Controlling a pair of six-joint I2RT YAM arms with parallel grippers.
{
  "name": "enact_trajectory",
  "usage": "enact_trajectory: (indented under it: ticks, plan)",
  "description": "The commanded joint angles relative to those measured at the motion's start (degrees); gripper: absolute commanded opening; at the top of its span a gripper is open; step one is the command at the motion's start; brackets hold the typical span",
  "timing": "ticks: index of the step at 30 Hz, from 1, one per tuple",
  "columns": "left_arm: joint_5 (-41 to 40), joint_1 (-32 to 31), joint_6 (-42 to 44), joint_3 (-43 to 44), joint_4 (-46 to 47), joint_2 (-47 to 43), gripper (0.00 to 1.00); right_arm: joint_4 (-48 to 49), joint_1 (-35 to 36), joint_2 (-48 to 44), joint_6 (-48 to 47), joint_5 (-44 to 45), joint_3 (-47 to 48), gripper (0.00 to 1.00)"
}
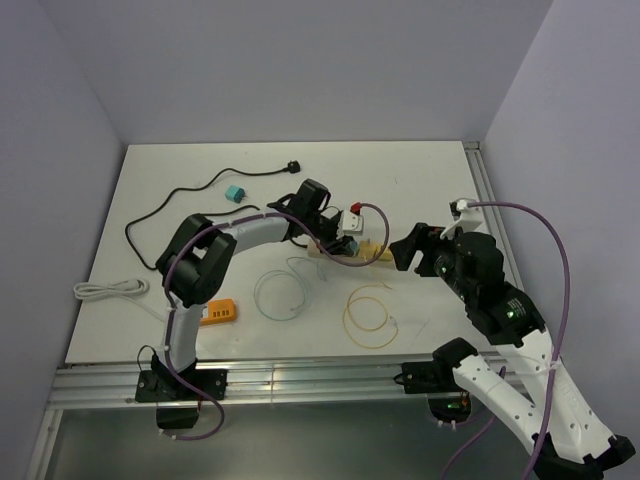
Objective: Insert the plug
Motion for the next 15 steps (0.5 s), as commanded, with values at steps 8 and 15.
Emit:
enact_trajectory:
  ticks: [8,15]
  plan:
    - [-8.6,0.9,-1.5,-3.9,-14.5,7.5,0.0,2.3,-0.4,0.9,-0.3,-1.6,0.5,0.84]
    - [-7.8,0.5,-5.0,-4.4,-13.1,10.8,0.0,1.3,-0.3,-0.3,0.1,-1.2,0.5,0.85]
